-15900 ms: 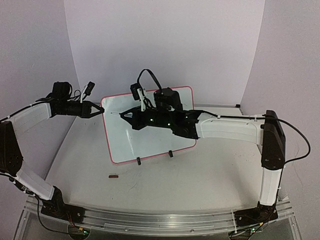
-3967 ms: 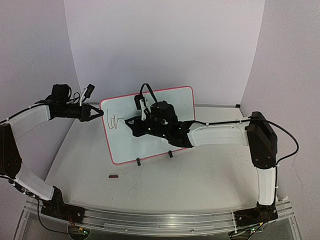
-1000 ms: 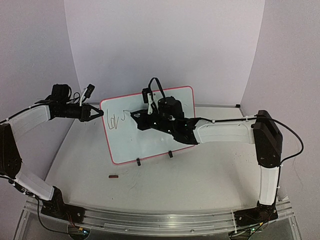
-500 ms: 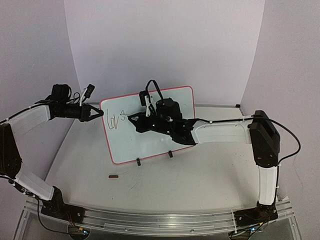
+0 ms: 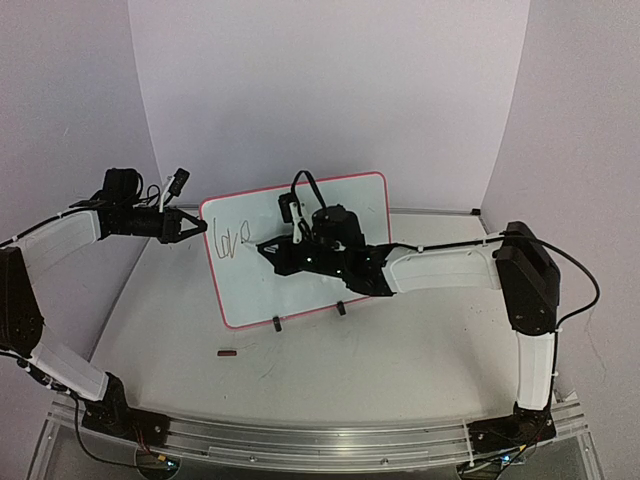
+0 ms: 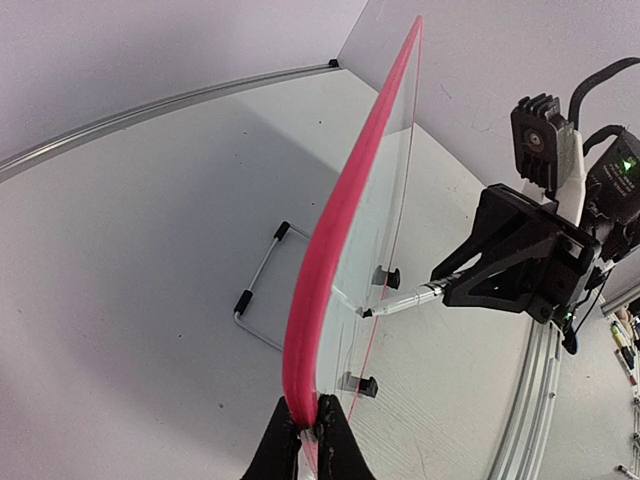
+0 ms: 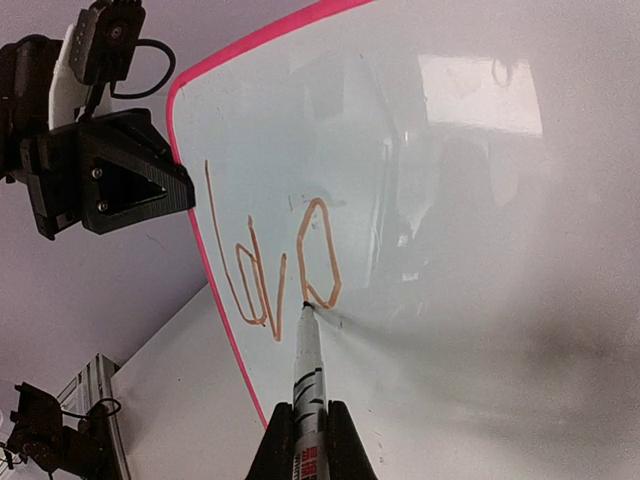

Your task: Write a sentence on the whiteboard

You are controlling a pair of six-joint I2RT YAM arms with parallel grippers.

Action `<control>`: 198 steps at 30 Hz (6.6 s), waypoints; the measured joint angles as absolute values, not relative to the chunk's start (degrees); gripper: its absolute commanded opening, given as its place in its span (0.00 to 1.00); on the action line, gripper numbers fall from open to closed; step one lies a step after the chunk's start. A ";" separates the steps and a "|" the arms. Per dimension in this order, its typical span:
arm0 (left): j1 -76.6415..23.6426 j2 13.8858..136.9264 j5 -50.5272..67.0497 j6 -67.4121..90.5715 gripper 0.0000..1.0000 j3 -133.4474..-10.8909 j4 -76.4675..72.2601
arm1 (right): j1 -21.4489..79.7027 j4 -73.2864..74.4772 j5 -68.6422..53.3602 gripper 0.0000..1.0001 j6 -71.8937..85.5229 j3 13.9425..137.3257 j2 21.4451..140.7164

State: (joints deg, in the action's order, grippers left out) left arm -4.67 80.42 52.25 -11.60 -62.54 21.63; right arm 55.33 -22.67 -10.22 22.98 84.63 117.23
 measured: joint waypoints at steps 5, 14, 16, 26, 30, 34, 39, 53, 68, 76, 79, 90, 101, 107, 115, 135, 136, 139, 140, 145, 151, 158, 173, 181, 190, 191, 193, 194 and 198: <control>-4.67 80.42 52.24 -11.60 0.00 -62.54 21.63 | 55.39 -22.89 -10.39 0.00 23.05 83.92 117.23; -4.67 80.42 52.21 -11.60 0.00 -62.54 21.63 | 55.70 -23.10 -10.35 0.00 23.03 82.35 117.21; -4.67 80.42 52.18 -11.60 0.00 -62.54 21.63 | 55.73 -23.13 -10.17 0.00 23.01 82.18 117.13; -4.67 80.42 52.21 -11.60 0.00 -62.54 21.63 | 56.03 -22.91 -7.67 0.00 22.93 80.48 115.69; -4.67 80.42 52.18 -11.60 0.00 -62.54 21.63 | 56.03 -22.93 -6.98 0.00 22.81 80.24 115.38; -4.67 80.42 52.21 -11.60 0.00 -62.54 21.63 | 56.01 -22.94 -6.25 0.00 22.76 79.70 114.83; -4.67 80.42 52.18 -11.60 0.00 -62.54 21.63 | 56.03 -22.94 -6.08 0.00 22.76 79.70 114.83; -4.67 80.42 52.31 -11.81 0.00 -62.54 21.83 | 55.07 -20.05 -12.05 0.00 19.26 77.02 108.24; -4.67 80.29 52.29 -11.84 0.00 -62.54 22.00 | 50.70 -17.87 -16.48 0.00 17.06 73.76 101.11; -4.67 80.29 52.29 -11.84 0.00 -62.54 22.00 | 50.17 -17.21 -17.01 0.00 16.99 74.43 105.83; -4.67 80.29 52.29 -11.84 0.00 -62.54 22.01 | 50.17 -16.73 -16.69 0.00 16.99 74.64 107.04; -4.67 80.29 52.29 -11.86 0.00 -62.54 22.00 | 50.11 -16.47 -14.61 0.00 16.97 76.99 108.71; -4.67 80.29 52.23 -11.85 0.00 -62.54 22.02 | 50.06 -16.60 -13.95 0.00 16.99 77.75 109.82; -4.67 80.29 52.09 -11.85 0.00 -62.54 22.02 | 50.14 -16.77 -13.02 0.00 16.97 78.03 109.82; -4.67 80.29 51.84 -11.81 0.00 -62.54 22.02 | 50.22 -18.18 -11.48 0.00 16.92 78.16 109.80; -4.67 80.29 51.75 -11.80 0.00 -62.54 22.04 | 50.28 -21.84 -8.06 0.00 17.13 76.89 109.06; -4.67 80.29 51.75 -11.79 0.00 -62.54 22.04 | 50.28 -22.08 -7.97 0.00 17.23 76.56 108.98; -4.67 80.29 51.72 -11.79 0.00 -62.54 22.06 | 50.28 -22.89 -7.92 0.00 17.57 75.89 108.95; -4.67 80.29 51.72 -11.79 0.00 -62.54 22.06 | 50.28 -23.09 -7.94 0.00 17.72 75.65 108.95; -4.67 80.31 51.59 -11.79 0.00 -62.54 22.06 | 50.28 -23.58 -8.41 0.00 18.44 74.24 108.92; -4.67 80.31 51.25 -11.75 0.00 -62.54 22.13 | 50.28 -23.56 -8.96 0.00 19.21 72.87 108.92; -4.67 80.31 51.27 -11.77 0.00 -62.54 22.24 | 50.28 -23.66 -9.04 0.00 19.62 72.84 108.92; -4.67 80.31 51.31 -11.77 0.00 -62.57 22.44 | 50.28 -25.95 -8.01 0.00 20.20 72.95 108.92; -4.67 80.31 51.30 -11.77 0.00 -62.57 22.44 | 50.28 -26.45 -6.74 0.00 20.21 73.67 108.92; -4.67 80.31 51.27 -11.75 0.00 -62.57 22.46 | 50.28 -26.77 -5.57 0.00 20.21 73.67 108.92; -4.67 80.31 51.27 -11.75 0.00 -62.57 22.48 | 50.28 -26.92 -5.39 0.00 20.21 73.67 108.92; -4.67 80.31 51.27 -11.75 0.00 -62.57 22.48 | 50.28 -27.04 -5.14 0.00 20.21 73.67 108.92; -4.67 80.31 51.27 -11.75 0.00 -62.57 22.48 | 50.28 -27.12 -5.11 0.00 20.21 73.63 108.92; -4.67 80.31 51.27 -11.75 0.00 -62.57 22.48 | 50.28 -27.67 -5.06 0.00 20.21 73.28 108.92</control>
